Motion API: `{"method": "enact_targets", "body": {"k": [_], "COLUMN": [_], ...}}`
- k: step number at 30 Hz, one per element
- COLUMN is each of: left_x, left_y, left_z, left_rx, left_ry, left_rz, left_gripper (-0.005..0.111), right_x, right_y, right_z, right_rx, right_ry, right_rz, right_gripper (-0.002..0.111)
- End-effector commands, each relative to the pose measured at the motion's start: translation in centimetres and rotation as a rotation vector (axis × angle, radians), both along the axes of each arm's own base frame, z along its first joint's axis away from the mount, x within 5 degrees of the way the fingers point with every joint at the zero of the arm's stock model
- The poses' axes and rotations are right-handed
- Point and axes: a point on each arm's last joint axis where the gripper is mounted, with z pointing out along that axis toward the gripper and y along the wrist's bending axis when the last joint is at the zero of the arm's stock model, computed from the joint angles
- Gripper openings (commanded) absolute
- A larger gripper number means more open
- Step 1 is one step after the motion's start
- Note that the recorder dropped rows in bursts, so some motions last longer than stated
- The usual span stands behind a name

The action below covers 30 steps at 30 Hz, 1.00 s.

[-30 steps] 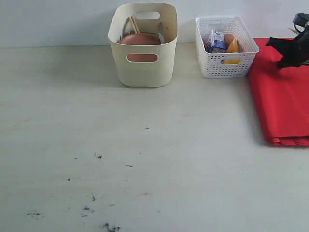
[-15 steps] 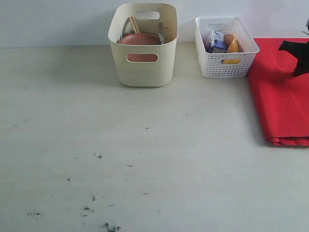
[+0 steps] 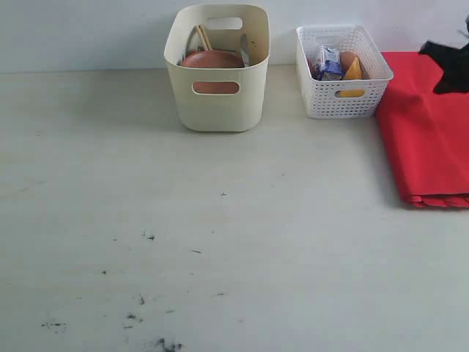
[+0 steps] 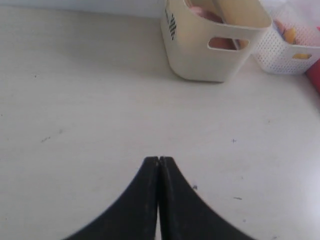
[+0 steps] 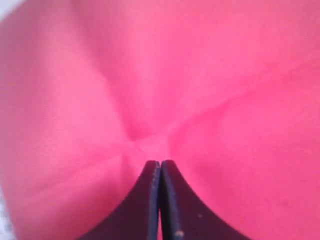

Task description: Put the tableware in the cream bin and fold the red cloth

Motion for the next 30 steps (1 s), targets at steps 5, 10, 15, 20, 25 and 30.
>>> {"method": "enact_targets", "body": {"k": [5, 10, 15, 20, 25, 30], "left_x": [-1.3, -1.3, -1.3, -2.2, -3.8, -5.5], "left_y": [0.5, 0.5, 0.5, 1.4, 3.2, 3.9], "left_z": [0.9, 0.9, 0.9, 1.4, 2.3, 1.0], "left_rx": [-0.042, -0.042, -0.043, -0.058, 0.023, 0.136], "left_ry": [-0.106, -0.106, -0.108, -0.169, -0.322, -0.552], "left_rz": [0.004, 0.004, 0.004, 0.076, 0.271, 0.375], "left_gripper": [0.003, 0.003, 0.003, 0.003, 0.003, 0.003], "right_x": [-2.7, -4.3, -4.3, -4.3, -4.3, -4.3], "right_y": [0.7, 1.3, 1.3, 1.3, 1.3, 1.3], "right_z": [13.1, 14.9, 15.1, 15.1, 15.1, 15.1], "right_rx": [-0.077, -0.047, -0.052, -0.052, -0.052, -0.052], "right_ry": [-0.165, -0.097, -0.112, -0.112, -0.112, -0.112], "right_rz": [0.042, 0.079, 0.075, 0.075, 0.075, 0.075], "right_gripper": [0.0, 0.0, 0.0, 0.0, 0.0, 0.0]}}
